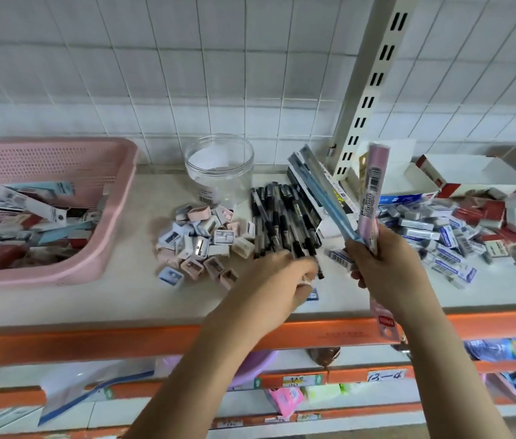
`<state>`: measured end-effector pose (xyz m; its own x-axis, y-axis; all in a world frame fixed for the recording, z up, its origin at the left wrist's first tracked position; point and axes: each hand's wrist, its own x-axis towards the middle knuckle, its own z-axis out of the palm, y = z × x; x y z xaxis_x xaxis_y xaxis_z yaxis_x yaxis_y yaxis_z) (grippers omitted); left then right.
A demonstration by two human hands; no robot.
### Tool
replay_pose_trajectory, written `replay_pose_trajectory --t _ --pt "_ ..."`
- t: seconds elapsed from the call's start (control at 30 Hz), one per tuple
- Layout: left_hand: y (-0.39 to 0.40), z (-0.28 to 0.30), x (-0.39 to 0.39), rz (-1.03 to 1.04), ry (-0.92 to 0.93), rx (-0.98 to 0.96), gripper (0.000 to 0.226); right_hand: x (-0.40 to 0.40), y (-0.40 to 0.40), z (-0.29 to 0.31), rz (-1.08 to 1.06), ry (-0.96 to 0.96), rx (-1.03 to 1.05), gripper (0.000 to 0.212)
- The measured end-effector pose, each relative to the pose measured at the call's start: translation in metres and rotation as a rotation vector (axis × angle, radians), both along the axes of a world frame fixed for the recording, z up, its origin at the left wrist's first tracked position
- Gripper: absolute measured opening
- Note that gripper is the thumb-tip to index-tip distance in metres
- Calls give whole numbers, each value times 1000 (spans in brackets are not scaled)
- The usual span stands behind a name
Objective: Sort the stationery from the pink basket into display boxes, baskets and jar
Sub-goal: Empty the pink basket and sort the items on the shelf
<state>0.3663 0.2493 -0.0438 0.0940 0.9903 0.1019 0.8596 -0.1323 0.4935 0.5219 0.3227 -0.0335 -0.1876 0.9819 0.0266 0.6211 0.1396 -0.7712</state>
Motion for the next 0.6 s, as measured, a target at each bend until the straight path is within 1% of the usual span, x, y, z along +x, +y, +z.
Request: replay_pose_trajectory --t 0.07,0.23,0.37,0.43,0.5,0.6 --pt "2 1 5 -10 -12 -34 21 8 -2 -1 -3 -6 -9 13" --pt "4 3 6 4 51 -100 23 19 -5 -4 -11 -3 -20 16" --pt "3 0 6 -13 12 -140 14 19 -8 -5 1 2 -22 16" --pt "1 0 4 19 -26 -150 13 17 -9 -5 11 5 -18 15" --pt "-1 1 2 69 -33 -137 13 14 -10 -4 19 -3 -8 13" --pt "-7 2 -6 121 55 -70 13 6 -13 -3 36 -28 16 11"
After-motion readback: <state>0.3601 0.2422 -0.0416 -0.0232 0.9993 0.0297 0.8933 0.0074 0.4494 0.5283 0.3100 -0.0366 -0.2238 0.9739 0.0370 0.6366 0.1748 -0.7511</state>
